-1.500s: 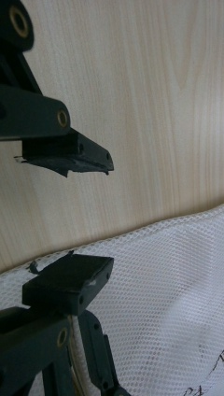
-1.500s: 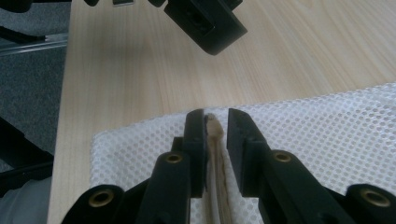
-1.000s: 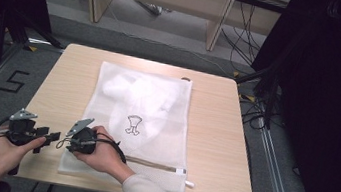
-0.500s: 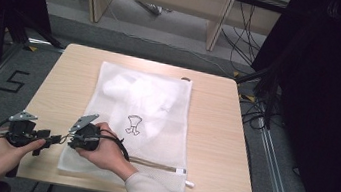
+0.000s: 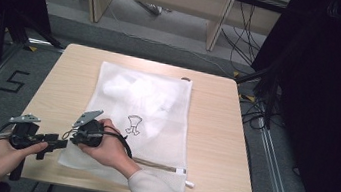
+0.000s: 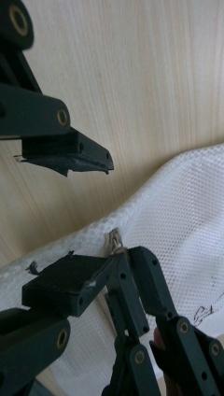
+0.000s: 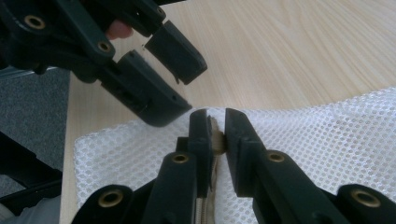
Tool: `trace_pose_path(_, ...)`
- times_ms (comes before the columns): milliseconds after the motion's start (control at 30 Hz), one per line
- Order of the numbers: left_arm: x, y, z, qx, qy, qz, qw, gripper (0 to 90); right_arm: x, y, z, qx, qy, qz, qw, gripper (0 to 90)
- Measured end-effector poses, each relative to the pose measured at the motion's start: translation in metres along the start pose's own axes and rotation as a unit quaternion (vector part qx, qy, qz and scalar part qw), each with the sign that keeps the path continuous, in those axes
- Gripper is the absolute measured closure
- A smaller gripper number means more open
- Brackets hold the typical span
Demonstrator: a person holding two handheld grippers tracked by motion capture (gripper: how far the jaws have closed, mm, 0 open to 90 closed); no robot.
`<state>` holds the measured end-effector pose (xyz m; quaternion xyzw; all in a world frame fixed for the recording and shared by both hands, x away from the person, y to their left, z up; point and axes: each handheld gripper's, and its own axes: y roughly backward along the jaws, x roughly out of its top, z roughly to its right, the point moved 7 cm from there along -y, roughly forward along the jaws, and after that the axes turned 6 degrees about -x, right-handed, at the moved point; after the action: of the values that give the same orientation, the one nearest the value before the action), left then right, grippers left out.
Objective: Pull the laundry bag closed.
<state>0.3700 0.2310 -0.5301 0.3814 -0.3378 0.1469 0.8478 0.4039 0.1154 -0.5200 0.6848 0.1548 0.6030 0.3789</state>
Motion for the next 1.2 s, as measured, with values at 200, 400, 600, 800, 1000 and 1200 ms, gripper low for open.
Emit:
trace_pose_path(200,-0.004,-0.007,0.008,-0.032,0.019,-0.020,0.9991,46.2,0.001,0.000,0.000,-0.001,-0.006,0.002,1.0000,82.2)
trace_pose_path(400,-0.009,-0.015,0.011,-0.050,0.032,-0.041,0.9974,54.4,0.003,0.004,0.001,-0.001,0.001,0.001,1.0000,82.1)
trace_pose_path(600,-0.010,-0.016,0.010,-0.059,0.042,-0.050,0.9961,70.7,0.003,0.005,-0.001,0.000,0.008,0.001,1.0000,82.2)
trace_pose_path(800,-0.010,-0.015,0.010,-0.055,0.049,-0.052,0.9959,82.1,0.002,0.007,-0.002,0.002,0.008,-0.002,1.0000,82.1)
trace_pose_path(1000,-0.010,-0.016,0.011,-0.050,0.054,-0.059,0.9955,84.5,0.000,0.008,-0.003,0.004,0.005,-0.004,1.0000,82.1)
trace_pose_path(1200,-0.010,-0.015,0.013,-0.046,0.063,-0.057,0.9954,85.3,-0.004,0.009,-0.003,0.006,0.008,-0.010,0.9999,82.2)
